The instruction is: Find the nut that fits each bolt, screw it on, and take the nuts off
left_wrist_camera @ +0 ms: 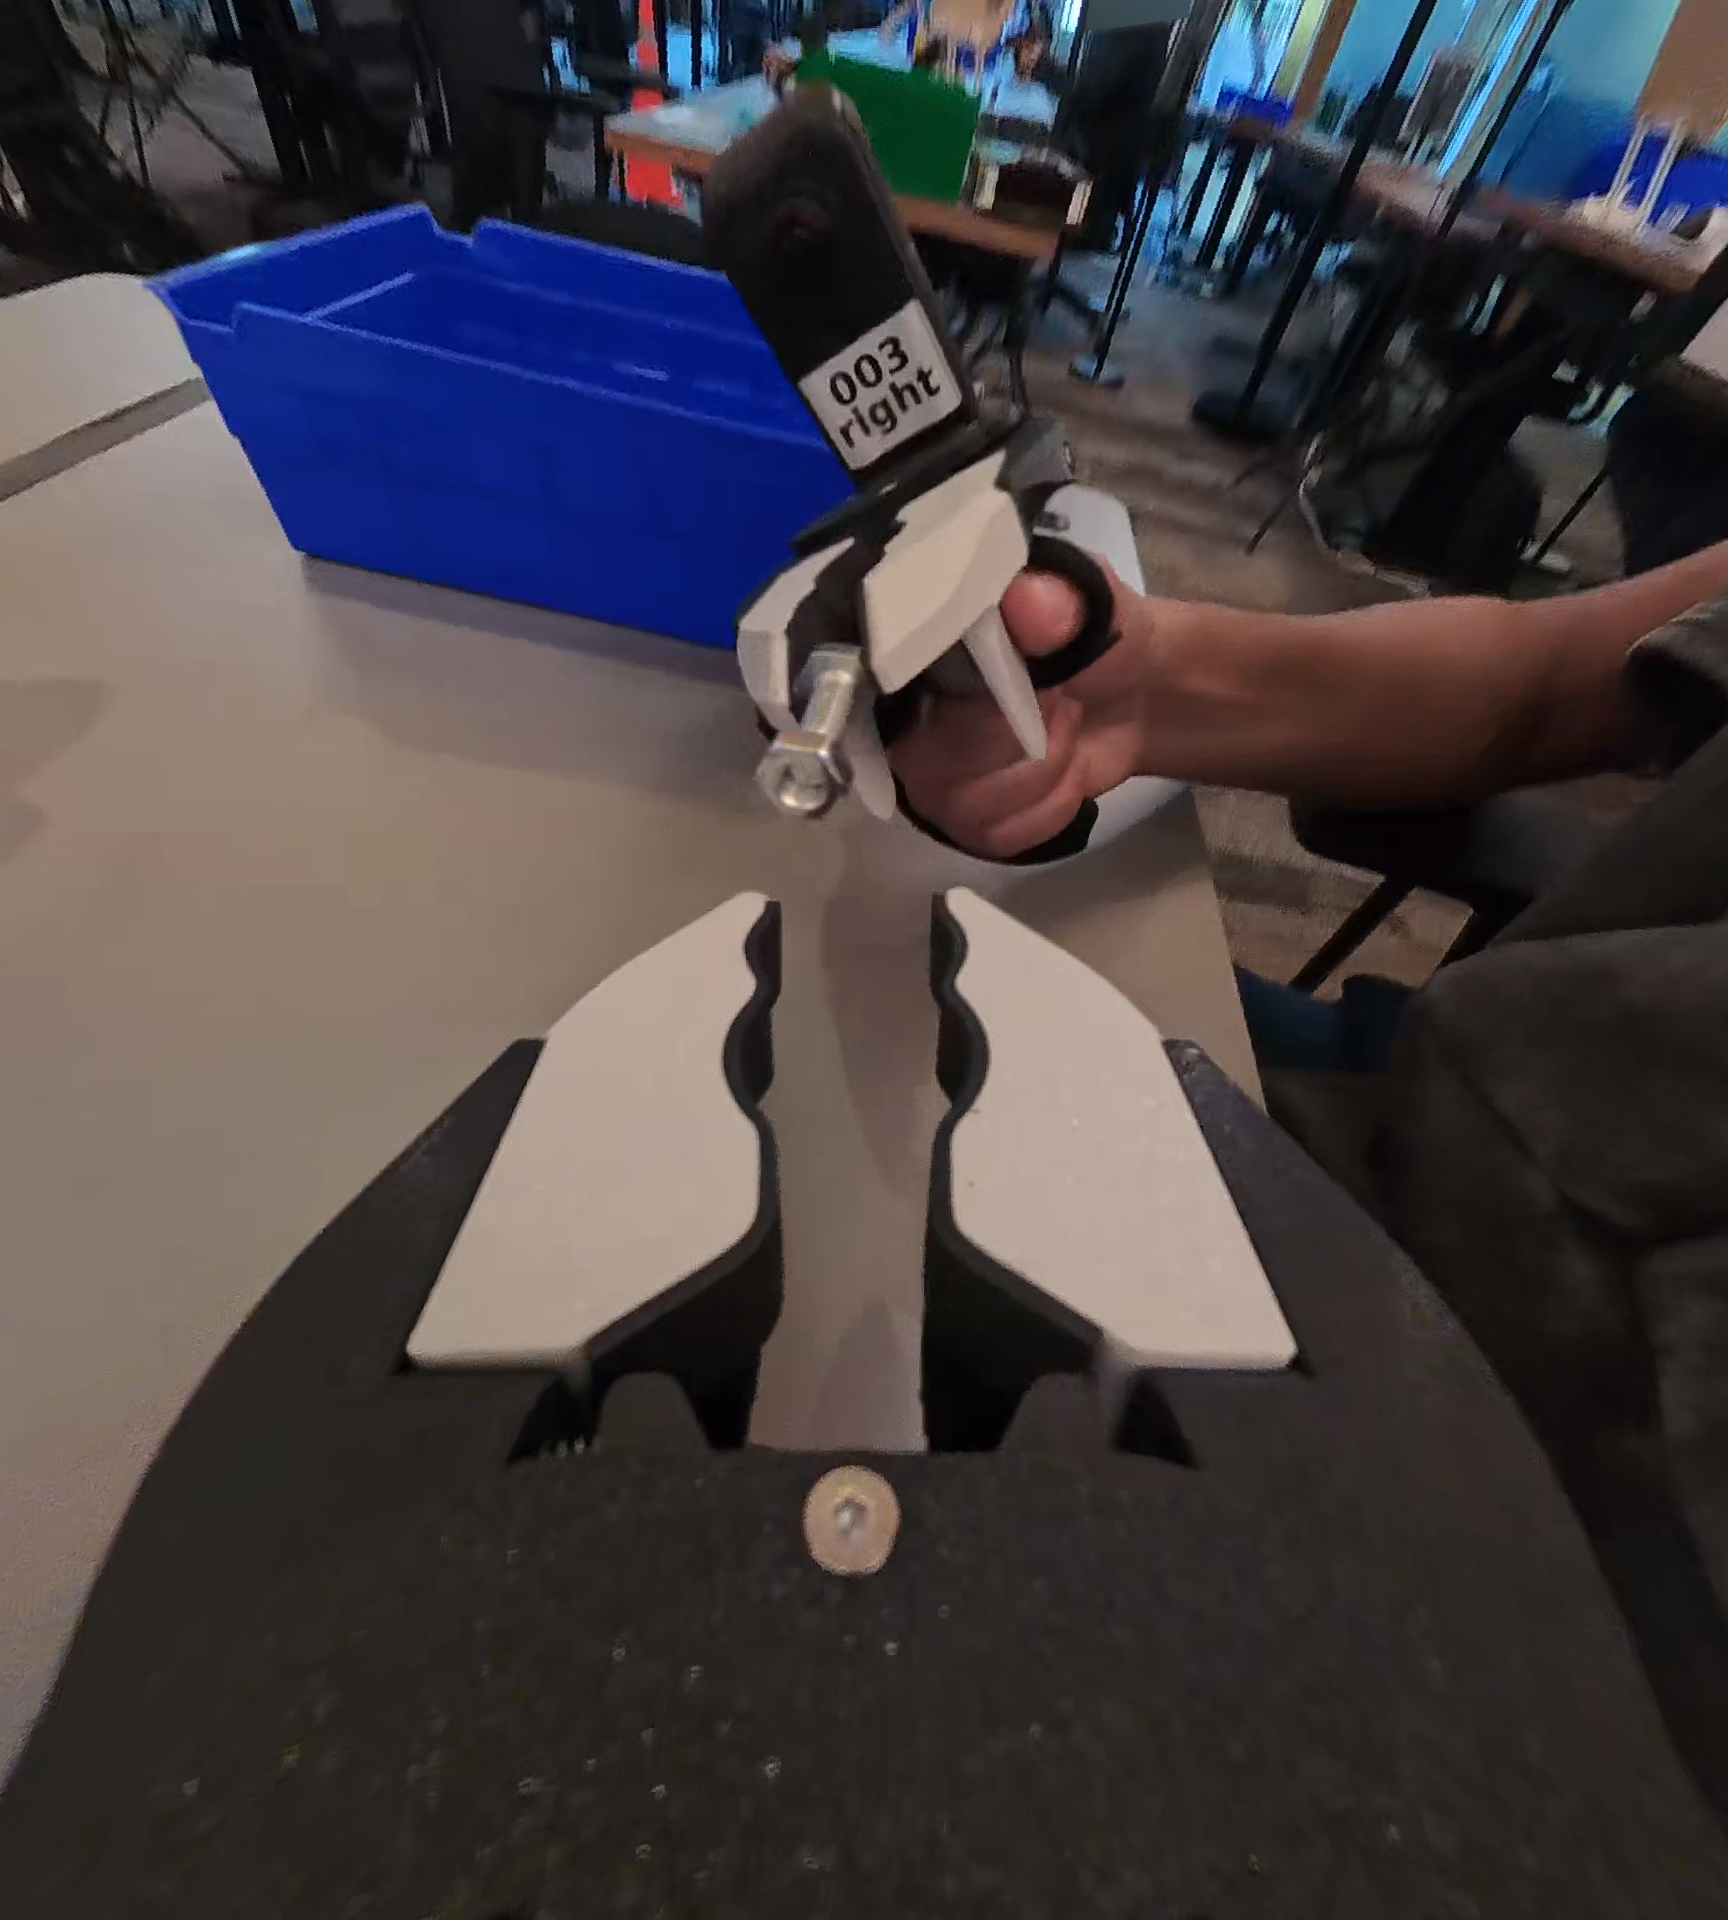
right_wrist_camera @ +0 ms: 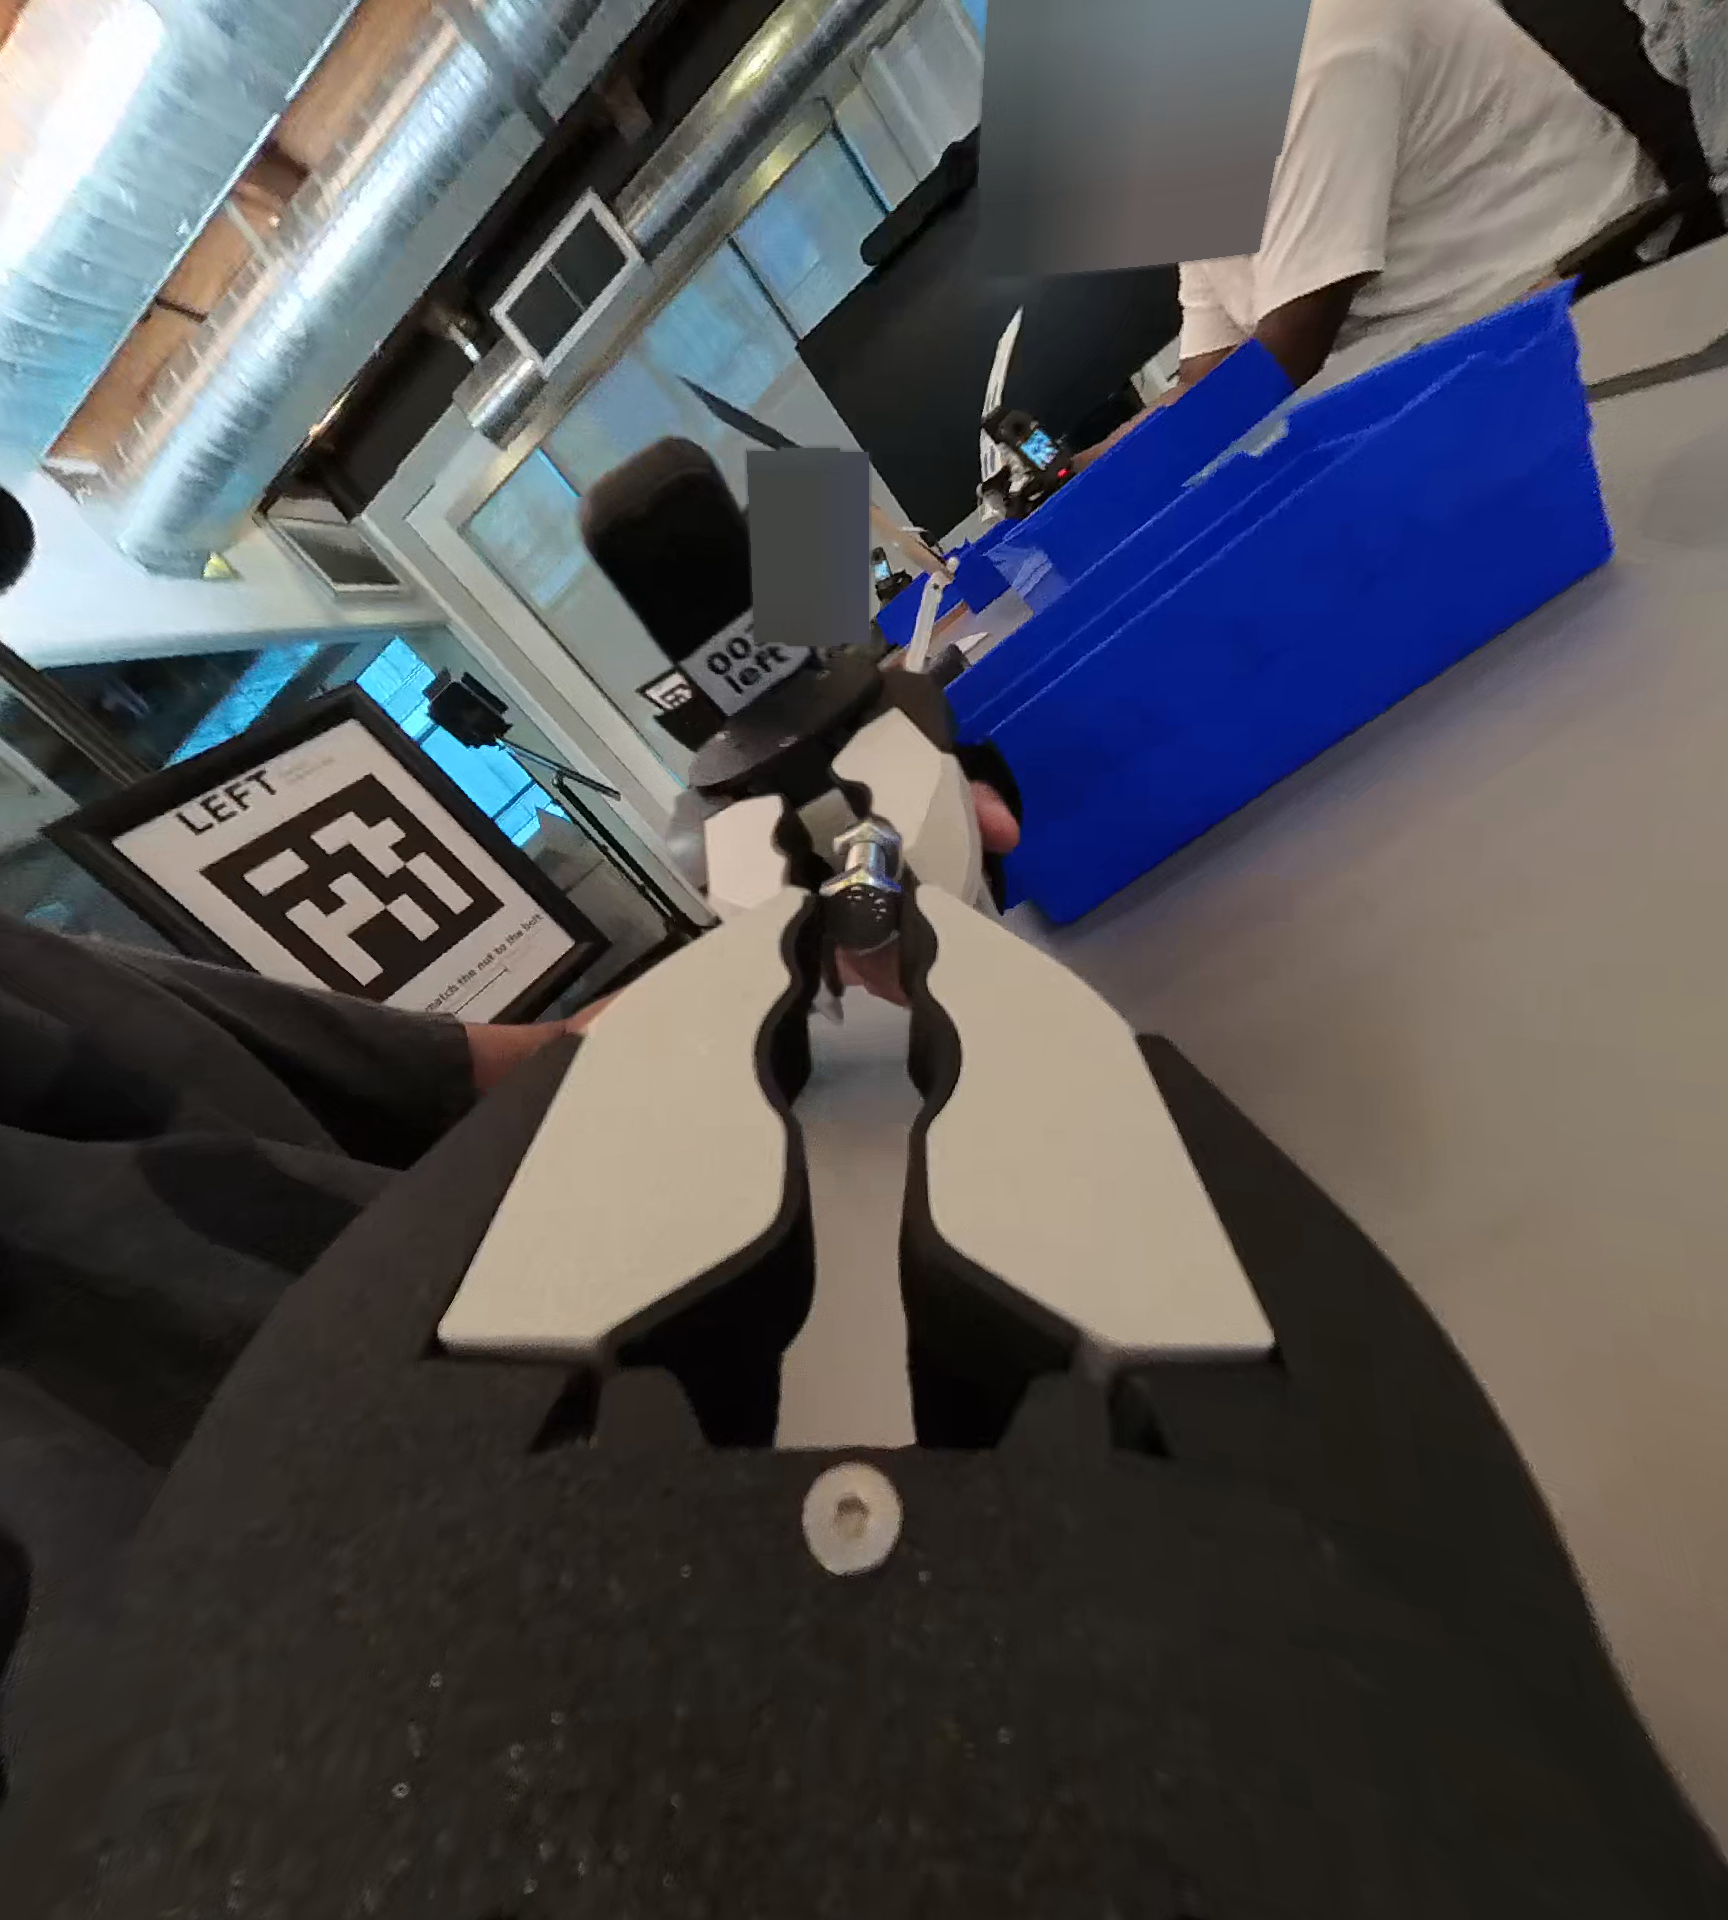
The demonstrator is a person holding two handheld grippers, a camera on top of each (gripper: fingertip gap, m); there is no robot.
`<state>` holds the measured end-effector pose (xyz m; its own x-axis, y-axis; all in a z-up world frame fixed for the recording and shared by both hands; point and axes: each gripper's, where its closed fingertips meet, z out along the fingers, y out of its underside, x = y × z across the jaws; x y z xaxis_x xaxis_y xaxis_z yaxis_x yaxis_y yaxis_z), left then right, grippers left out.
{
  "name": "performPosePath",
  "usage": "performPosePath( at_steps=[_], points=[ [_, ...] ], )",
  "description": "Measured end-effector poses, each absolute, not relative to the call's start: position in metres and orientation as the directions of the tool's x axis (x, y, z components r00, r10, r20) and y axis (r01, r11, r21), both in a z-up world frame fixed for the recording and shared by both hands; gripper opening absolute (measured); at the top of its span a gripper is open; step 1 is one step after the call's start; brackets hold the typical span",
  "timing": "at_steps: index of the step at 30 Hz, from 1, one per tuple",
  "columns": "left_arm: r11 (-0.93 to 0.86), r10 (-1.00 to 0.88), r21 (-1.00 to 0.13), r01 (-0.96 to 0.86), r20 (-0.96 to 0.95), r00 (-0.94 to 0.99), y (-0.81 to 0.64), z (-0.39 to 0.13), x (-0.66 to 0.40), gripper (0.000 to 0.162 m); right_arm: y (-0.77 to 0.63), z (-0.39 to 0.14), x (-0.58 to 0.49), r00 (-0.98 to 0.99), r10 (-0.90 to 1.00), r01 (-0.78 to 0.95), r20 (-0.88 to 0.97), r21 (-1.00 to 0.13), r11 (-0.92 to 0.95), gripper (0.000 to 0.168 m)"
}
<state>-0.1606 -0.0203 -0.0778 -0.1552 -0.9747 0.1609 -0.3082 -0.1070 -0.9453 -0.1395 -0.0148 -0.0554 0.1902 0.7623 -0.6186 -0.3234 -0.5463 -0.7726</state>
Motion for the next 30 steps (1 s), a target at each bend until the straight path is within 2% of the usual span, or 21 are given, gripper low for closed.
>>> performPosePath(
  at_steps=[9,25,30],
  points=[
    [-0.135,-0.972,-0.967,-0.216,0.171,-0.158,-0.021,-0.069,-0.165,0.031,-0.017,-0.074,-0.157,0.214,0.754,-0.253,-0.622,-0.780,-0.572,0.014],
    [-0.116,-0.971,-0.967,-0.228,0.159,-0.178,-0.027,-0.075,-0.161,0.031,-0.023,-0.056,-0.149,0.171,0.777,-0.268,-0.606,-0.788,-0.555,0.014],
    [-0.120,-0.969,-0.975,-0.186,0.156,-0.191,-0.030,-0.065,-0.162,0.034,-0.023,-0.077,-0.157,0.215,0.762,-0.205,-0.611,-0.791,-0.576,0.015]
  ],
)
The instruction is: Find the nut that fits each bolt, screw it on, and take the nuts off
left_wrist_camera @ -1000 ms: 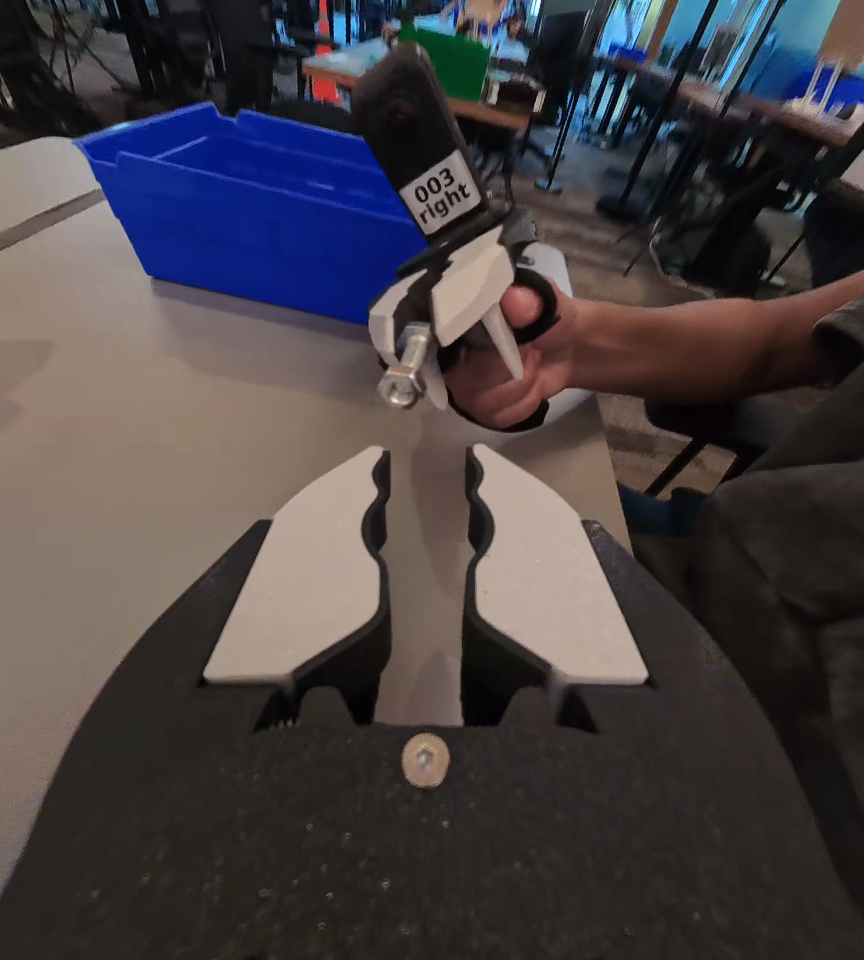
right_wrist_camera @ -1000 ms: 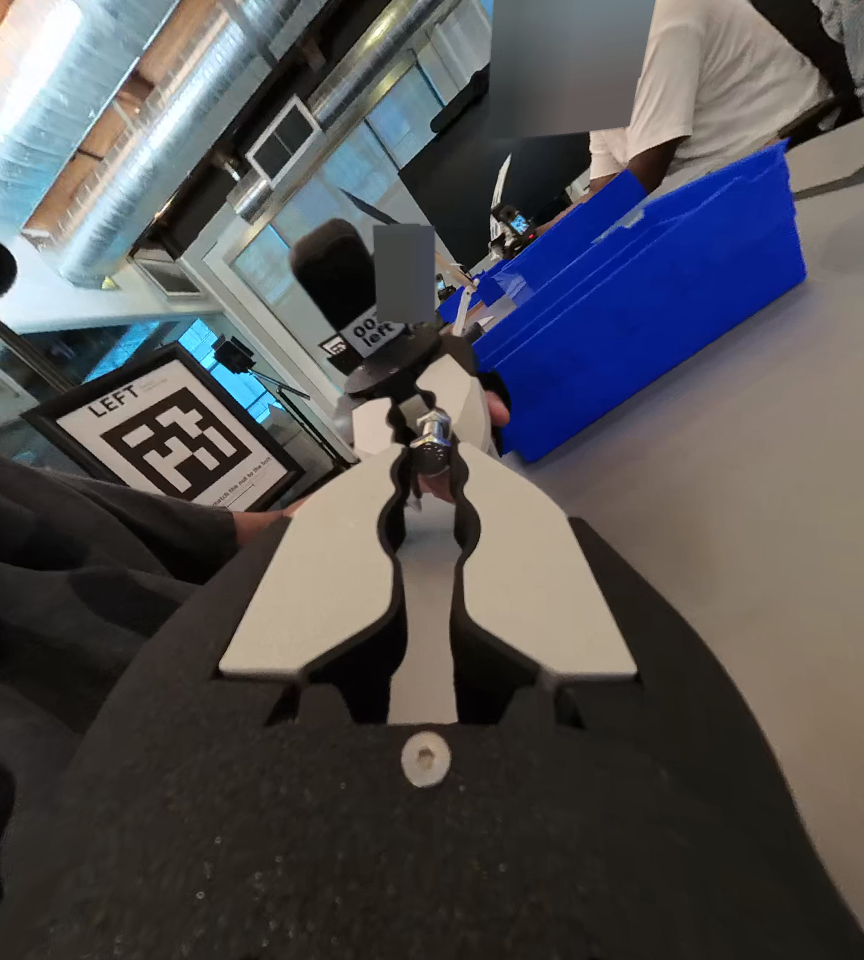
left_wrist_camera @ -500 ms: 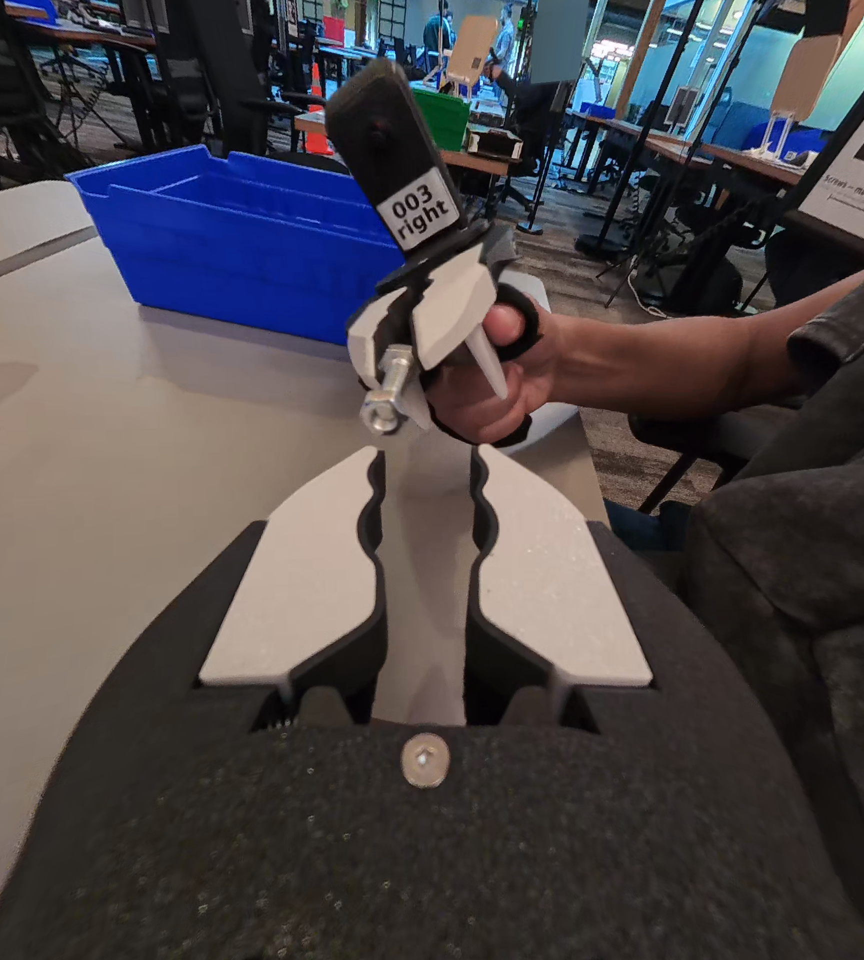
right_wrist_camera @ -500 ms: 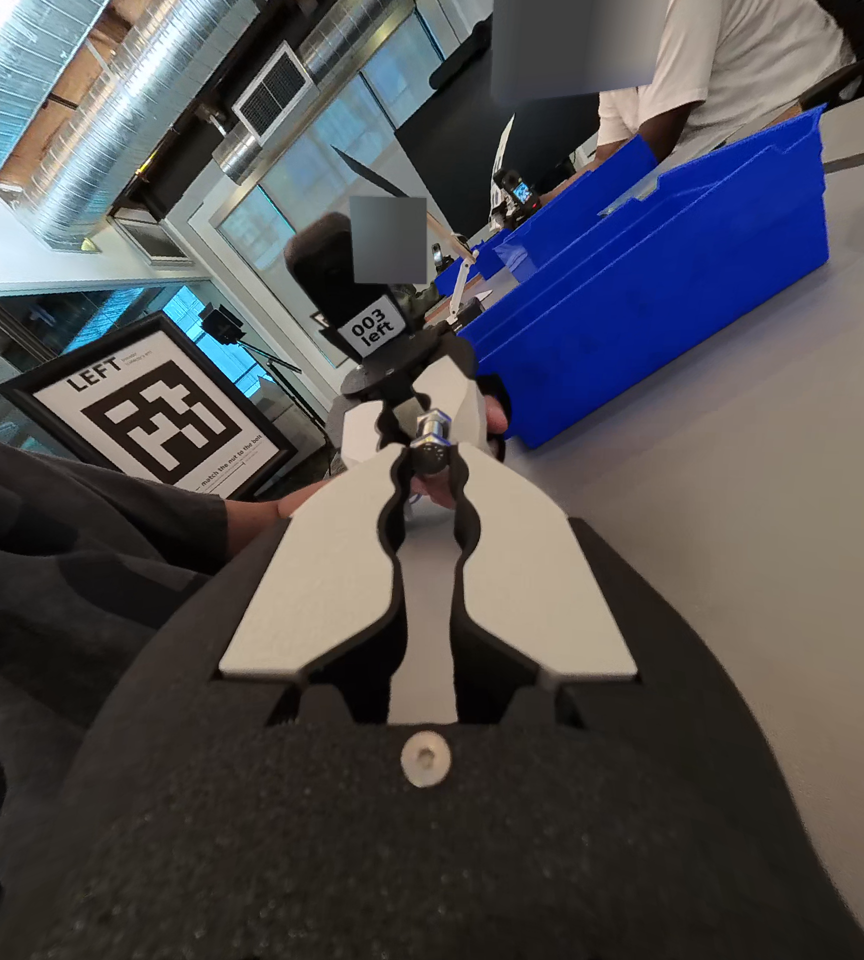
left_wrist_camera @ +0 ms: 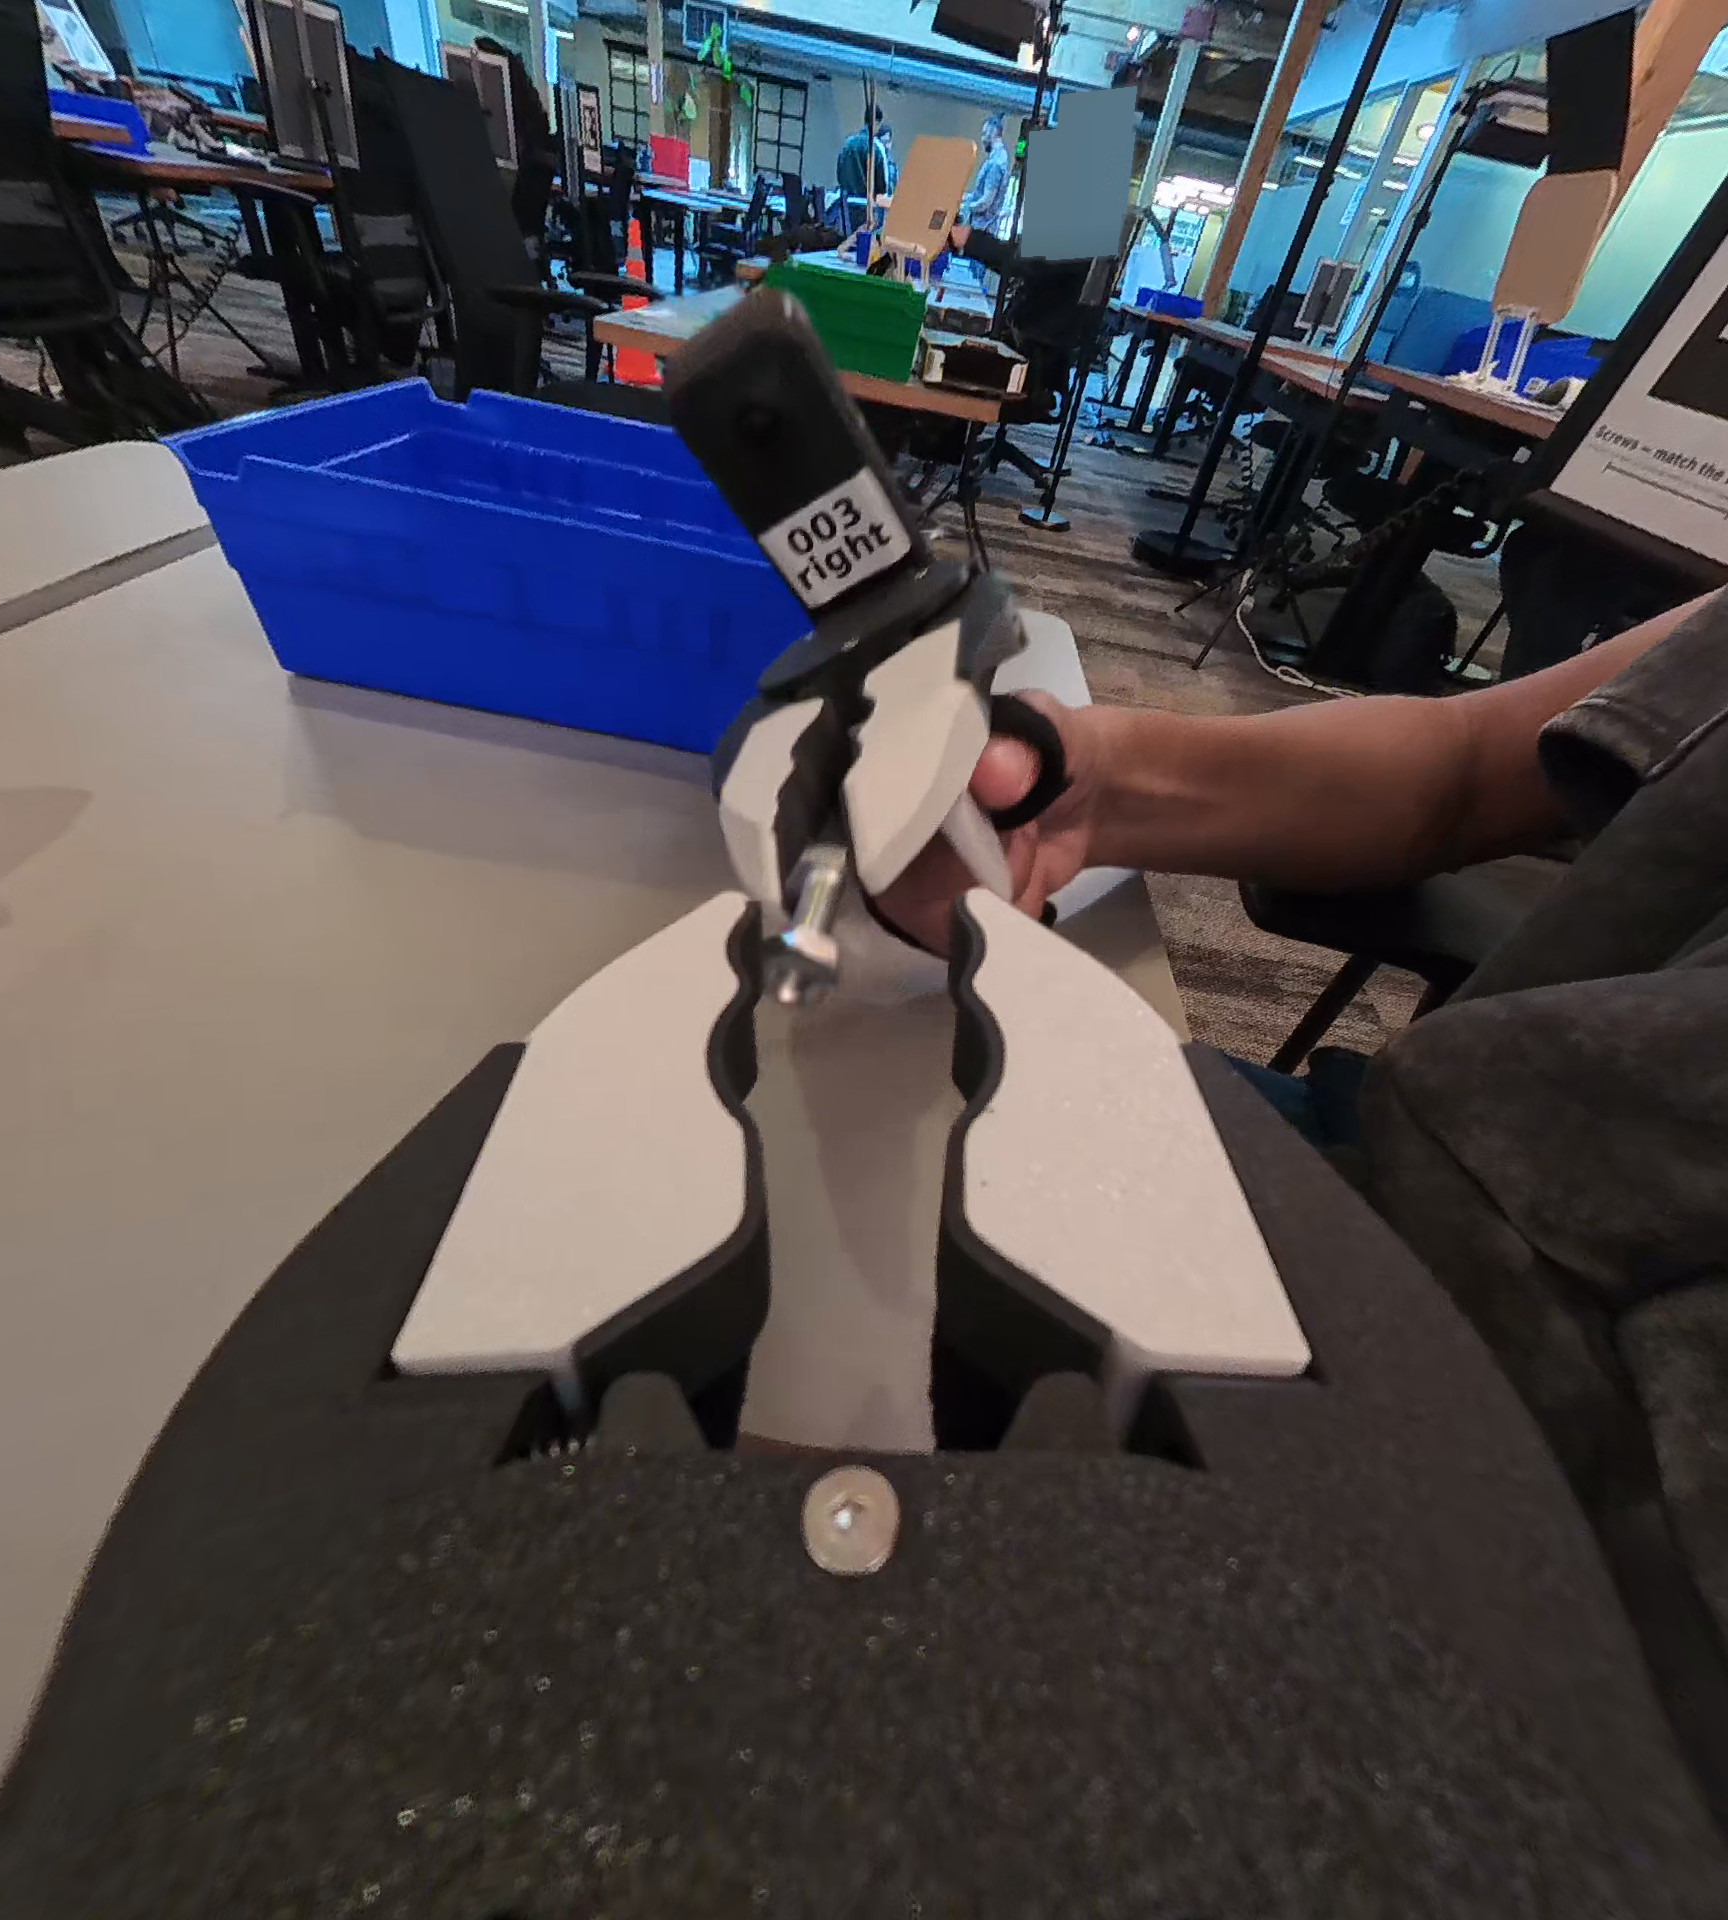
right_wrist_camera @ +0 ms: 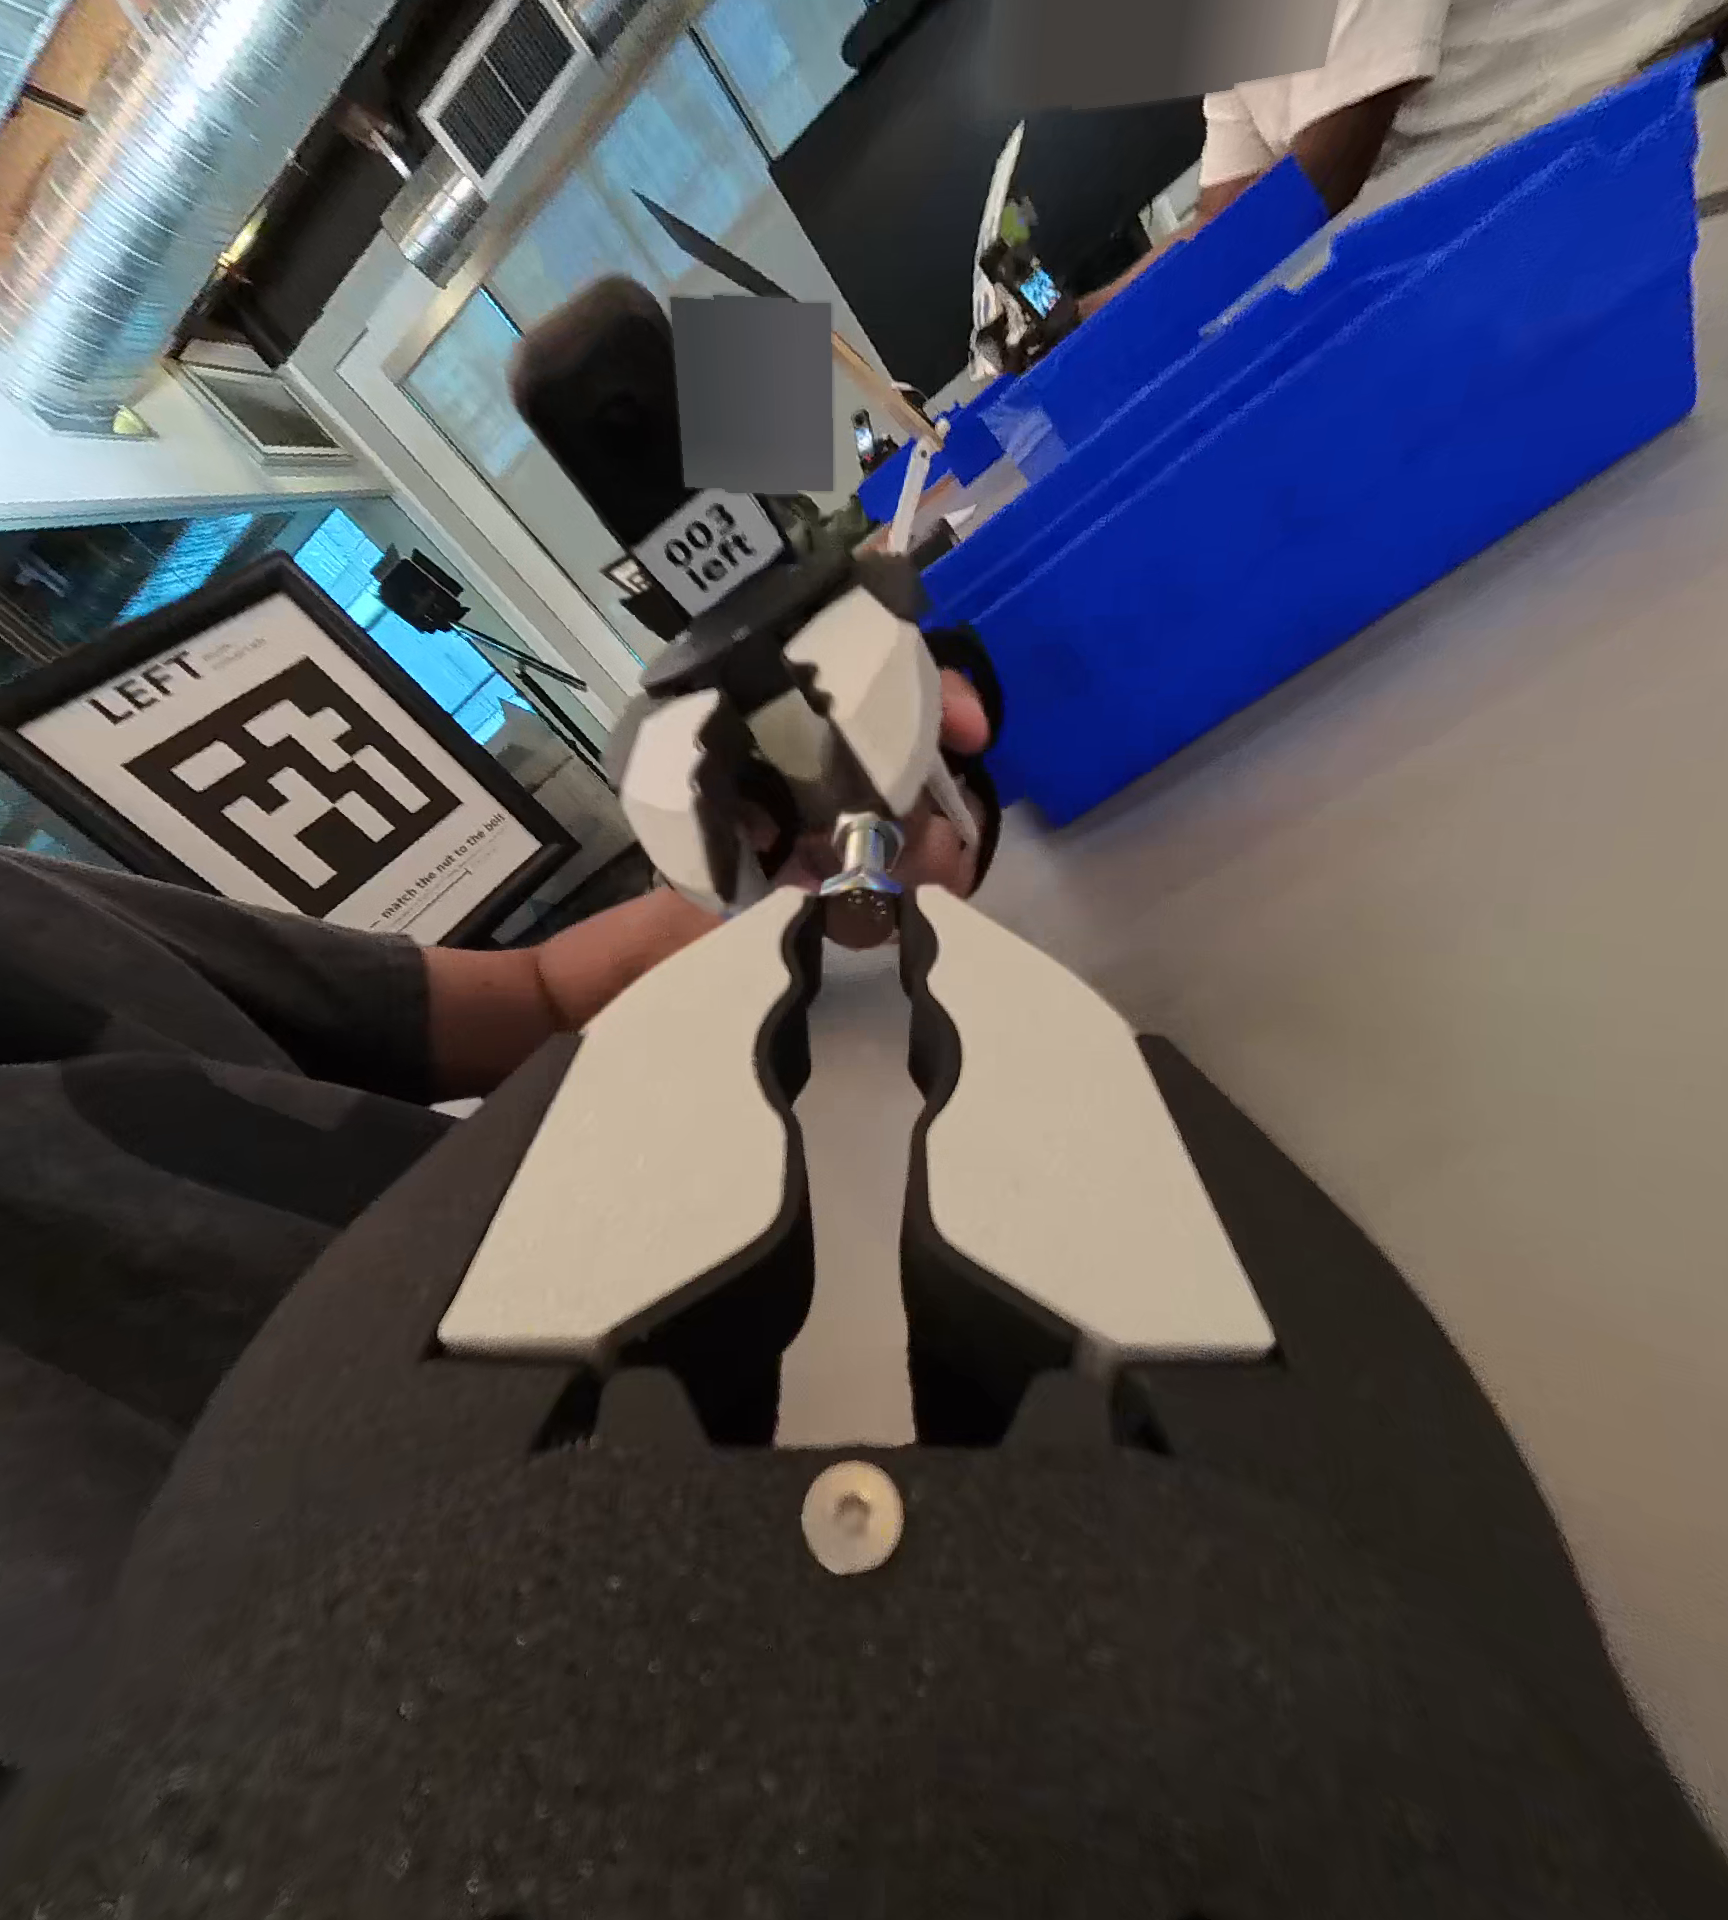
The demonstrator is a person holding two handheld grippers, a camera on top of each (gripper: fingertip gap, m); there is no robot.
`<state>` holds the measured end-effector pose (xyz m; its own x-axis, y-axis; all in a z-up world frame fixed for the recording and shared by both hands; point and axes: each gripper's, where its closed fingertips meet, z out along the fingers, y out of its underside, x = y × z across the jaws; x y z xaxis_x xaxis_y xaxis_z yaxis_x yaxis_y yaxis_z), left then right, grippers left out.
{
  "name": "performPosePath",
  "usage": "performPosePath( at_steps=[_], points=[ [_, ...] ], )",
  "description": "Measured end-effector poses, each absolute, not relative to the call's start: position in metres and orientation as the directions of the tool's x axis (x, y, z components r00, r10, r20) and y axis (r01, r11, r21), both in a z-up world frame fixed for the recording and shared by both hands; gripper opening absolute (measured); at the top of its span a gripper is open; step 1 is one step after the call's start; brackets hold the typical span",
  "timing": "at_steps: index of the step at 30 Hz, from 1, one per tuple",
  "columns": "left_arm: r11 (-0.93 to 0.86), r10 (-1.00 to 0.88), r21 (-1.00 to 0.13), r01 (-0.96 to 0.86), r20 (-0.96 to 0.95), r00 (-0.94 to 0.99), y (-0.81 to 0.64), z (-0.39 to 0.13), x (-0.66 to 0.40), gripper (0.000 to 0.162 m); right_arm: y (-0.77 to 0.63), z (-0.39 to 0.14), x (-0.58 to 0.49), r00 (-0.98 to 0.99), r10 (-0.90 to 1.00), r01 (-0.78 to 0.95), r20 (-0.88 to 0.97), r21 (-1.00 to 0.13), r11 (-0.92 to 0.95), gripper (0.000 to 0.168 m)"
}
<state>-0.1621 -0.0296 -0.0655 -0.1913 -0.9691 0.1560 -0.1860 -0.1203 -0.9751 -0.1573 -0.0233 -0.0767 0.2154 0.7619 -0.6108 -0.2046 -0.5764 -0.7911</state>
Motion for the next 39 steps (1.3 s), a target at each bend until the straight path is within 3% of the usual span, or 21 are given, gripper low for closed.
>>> performPosePath(
  at_steps=[6,9,11,16,20,22,27,30,33,39],
  points=[
    [-0.112,-0.970,-0.972,-0.206,0.151,-0.189,-0.031,-0.072,-0.163,0.032,-0.025,-0.056,-0.156,0.194,0.792,-0.220,-0.579,-0.812,-0.540,0.014],
    [-0.115,-0.969,-0.974,-0.193,0.153,-0.195,-0.033,-0.069,-0.163,0.037,-0.025,-0.073,-0.159,0.217,0.777,-0.186,-0.591,-0.806,-0.562,0.014],
    [-0.121,-0.966,-0.977,-0.177,0.157,-0.205,-0.034,-0.064,-0.163,0.031,-0.023,-0.086,-0.160,0.236,0.755,-0.178,-0.611,-0.792,-0.585,0.015],
    [-0.120,-0.968,-0.971,-0.205,0.160,-0.192,-0.033,-0.074,-0.163,0.032,-0.029,-0.057,-0.162,0.182,0.804,-0.202,-0.566,-0.822,-0.533,0.014],
    [-0.131,-0.966,-0.973,-0.189,0.168,-0.195,-0.035,-0.070,-0.163,0.039,-0.024,-0.077,-0.163,0.230,0.775,-0.168,-0.589,-0.808,-0.564,0.015],
    [-0.136,-0.964,-0.975,-0.175,0.172,-0.205,-0.035,-0.066,-0.164,0.032,-0.023,-0.087,-0.163,0.234,0.755,-0.169,-0.612,-0.791,-0.588,0.015],
    [-0.129,-0.968,-0.971,-0.202,0.168,-0.186,-0.032,-0.075,-0.165,0.033,-0.028,-0.060,-0.162,0.198,0.800,-0.187,-0.567,-0.823,-0.537,0.014],
    [-0.128,-0.967,-0.974,-0.186,0.164,-0.194,-0.035,-0.070,-0.164,0.037,-0.025,-0.074,-0.162,0.224,0.779,-0.169,-0.586,-0.810,-0.561,0.014],
    [-0.123,-0.964,-0.979,-0.160,0.156,-0.215,-0.038,-0.061,-0.165,0.031,-0.024,-0.092,-0.164,0.220,0.751,-0.166,-0.622,-0.783,-0.600,0.015],
    [-0.129,-0.970,-0.972,-0.197,0.164,-0.179,-0.030,-0.074,-0.168,0.033,-0.028,-0.065,-0.166,0.216,0.801,-0.177,-0.559,-0.829,-0.531,0.015]
  ],
)
